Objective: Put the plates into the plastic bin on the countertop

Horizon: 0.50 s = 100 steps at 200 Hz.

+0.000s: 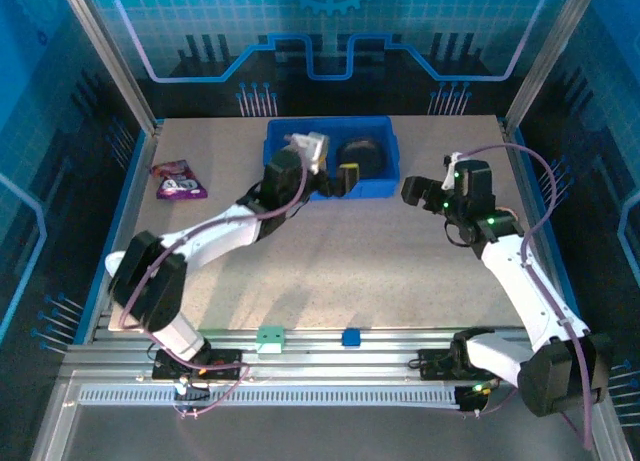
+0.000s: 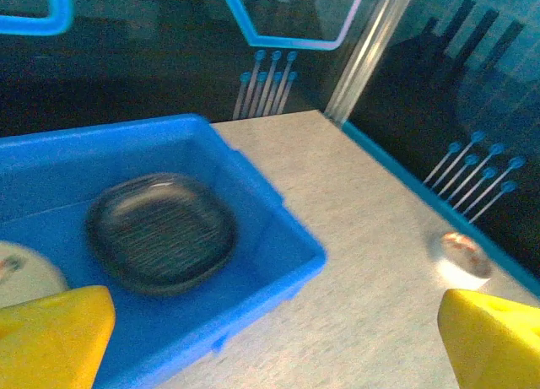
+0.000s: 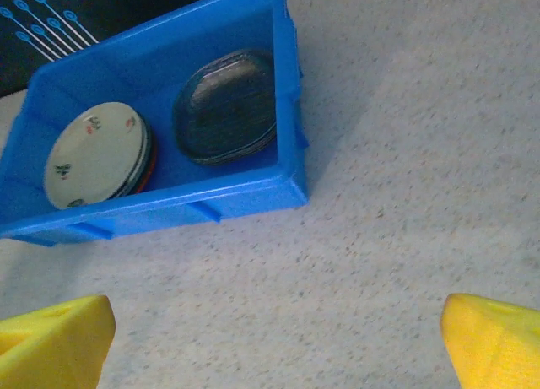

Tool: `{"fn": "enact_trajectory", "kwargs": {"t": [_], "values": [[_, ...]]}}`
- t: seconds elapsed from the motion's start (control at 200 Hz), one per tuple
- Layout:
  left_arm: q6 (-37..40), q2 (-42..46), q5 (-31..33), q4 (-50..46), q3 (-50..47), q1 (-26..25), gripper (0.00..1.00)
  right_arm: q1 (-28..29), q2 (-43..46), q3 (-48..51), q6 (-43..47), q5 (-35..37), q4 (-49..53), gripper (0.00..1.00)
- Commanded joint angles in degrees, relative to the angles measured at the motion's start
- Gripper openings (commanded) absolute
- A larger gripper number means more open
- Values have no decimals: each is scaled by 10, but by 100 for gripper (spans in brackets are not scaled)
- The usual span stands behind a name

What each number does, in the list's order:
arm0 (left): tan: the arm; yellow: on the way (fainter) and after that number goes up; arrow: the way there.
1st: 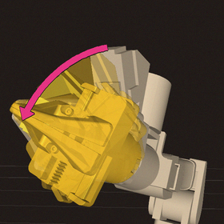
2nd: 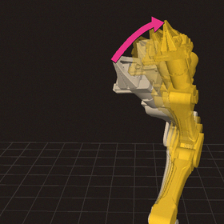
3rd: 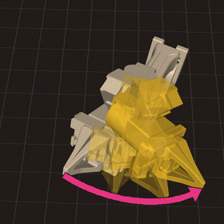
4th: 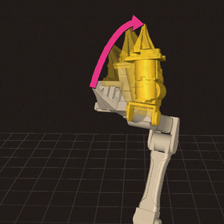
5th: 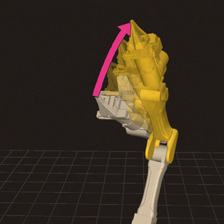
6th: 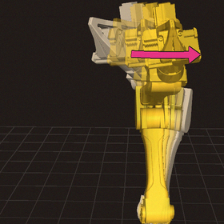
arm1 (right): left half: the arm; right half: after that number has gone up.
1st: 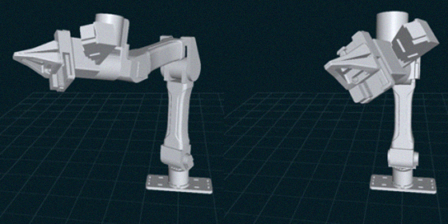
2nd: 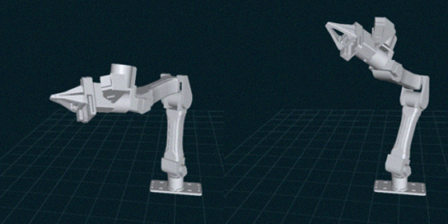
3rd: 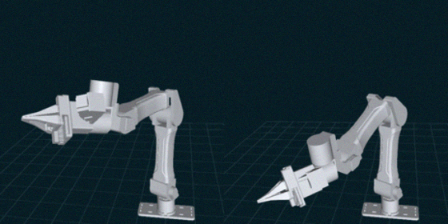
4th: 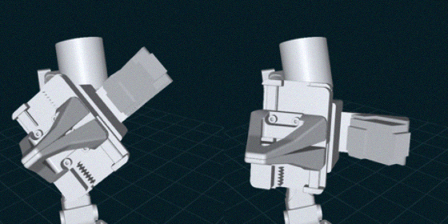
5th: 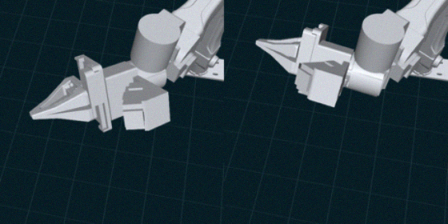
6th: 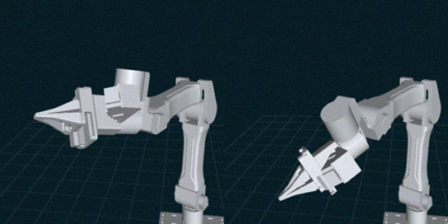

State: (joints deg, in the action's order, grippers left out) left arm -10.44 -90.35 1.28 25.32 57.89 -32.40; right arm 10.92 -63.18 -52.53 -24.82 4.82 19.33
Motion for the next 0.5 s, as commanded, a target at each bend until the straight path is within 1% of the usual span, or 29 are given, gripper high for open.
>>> {"fn": "enact_trajectory", "kwargs": {"t": [0.0,0.115,0.175,0.25,0.29,0.34,0.39,0.495], "values": [[84,84,85,95,-82,15,99,26,25,54,99,138,-85,100],[106,158,131,54,-149,29,99,36,38,114,179,189,-180,100],[125,184,157,48,-182,36,99,34,27,137,206,214,-221,100],[118,208,189,49,-219,52,99,28,3,164,224,230,-282,100],[109,219,196,49,-236,62,99,22,-15,184,229,229,-325,100],[104,230,206,48,-255,74,99,15,-42,216,238,226,-415,100],[109,239,217,45,-272,86,99,11,-80,244,247,223,-482,100],[136,258,269,24,-299,108,99,10,-173,294,266,230,-641,100]]}}
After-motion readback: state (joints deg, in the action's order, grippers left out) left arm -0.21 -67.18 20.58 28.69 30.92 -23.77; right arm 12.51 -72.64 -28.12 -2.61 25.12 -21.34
